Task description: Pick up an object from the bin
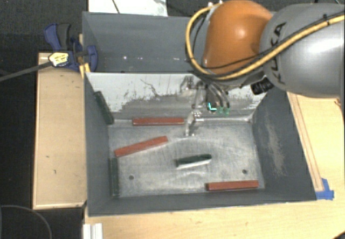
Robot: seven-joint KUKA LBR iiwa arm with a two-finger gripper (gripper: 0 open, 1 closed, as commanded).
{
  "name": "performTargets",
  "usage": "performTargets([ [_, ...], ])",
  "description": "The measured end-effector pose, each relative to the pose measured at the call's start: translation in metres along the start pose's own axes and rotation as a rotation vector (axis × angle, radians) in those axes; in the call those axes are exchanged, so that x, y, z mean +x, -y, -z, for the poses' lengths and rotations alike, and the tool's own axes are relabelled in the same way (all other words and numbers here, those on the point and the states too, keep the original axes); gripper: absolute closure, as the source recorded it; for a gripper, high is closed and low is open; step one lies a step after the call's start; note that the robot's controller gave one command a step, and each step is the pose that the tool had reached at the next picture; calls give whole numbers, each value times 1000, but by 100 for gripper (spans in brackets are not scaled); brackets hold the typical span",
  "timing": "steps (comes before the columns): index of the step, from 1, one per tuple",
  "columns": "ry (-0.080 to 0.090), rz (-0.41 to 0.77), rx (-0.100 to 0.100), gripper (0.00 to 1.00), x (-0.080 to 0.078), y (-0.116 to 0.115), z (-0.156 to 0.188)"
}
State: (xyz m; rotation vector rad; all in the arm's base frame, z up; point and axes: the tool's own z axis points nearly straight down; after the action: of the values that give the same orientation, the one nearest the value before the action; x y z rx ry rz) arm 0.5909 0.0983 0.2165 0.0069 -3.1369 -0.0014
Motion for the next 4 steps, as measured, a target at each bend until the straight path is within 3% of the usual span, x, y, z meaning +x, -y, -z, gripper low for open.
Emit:
performTargets([
  [1,8,-2,-1,0,-2,1,5],
  [2,12,50,0,0,6,15,-58],
  [3,7,121,0,100,16,23,-130],
  [4,7,118,0,0,16,23,-130],
])
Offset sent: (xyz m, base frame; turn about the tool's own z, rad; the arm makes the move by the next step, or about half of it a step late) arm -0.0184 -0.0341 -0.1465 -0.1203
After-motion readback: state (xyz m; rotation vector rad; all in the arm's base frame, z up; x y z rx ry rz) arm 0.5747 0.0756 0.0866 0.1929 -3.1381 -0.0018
